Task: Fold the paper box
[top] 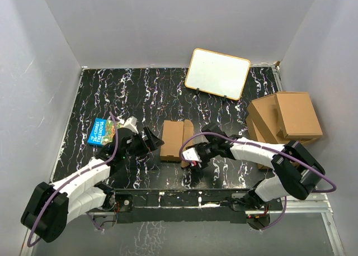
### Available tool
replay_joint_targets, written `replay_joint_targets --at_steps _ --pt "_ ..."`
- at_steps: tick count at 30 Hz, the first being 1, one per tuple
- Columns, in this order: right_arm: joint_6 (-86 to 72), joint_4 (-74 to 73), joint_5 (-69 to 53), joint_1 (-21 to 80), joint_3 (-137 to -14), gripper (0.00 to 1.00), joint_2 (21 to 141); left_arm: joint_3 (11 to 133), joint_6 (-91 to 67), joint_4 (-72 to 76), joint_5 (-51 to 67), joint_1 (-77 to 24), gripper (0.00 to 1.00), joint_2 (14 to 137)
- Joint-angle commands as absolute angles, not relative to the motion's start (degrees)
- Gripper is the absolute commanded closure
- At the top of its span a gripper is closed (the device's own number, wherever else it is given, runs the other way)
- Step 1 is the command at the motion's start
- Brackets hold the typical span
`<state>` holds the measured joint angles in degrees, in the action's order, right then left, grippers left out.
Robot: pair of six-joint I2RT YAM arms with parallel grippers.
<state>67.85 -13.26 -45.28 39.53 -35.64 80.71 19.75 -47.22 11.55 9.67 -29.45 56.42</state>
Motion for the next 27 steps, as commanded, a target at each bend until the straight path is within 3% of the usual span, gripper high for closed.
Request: replay_joint_targets --at_steps 1,7,14,27 --pt "67.8 -6.6 -44.0 41.0 -34.5 0.46 80.3 16.9 -48.3 16.4 8.7 -29.3 0.06 55.4" --pt "67.8 -5.6 -42.4 42.7 -34.2 0.48 82.1 17.1 -48.5 18.0 8.9 -29.3 0.08 57.6" --pt "66.2 -3.8 -41.5 43.4 -33.9 0.5 81.5 17.0 -49.4 22.2 11.4 -29.3 0.17 62.7" --pt "63.4 -1.6 -39.6 45.8 -33.5 0.57 83.5 19.4 -47.7 21.3 12.4 -29.2 0.2 67.5"
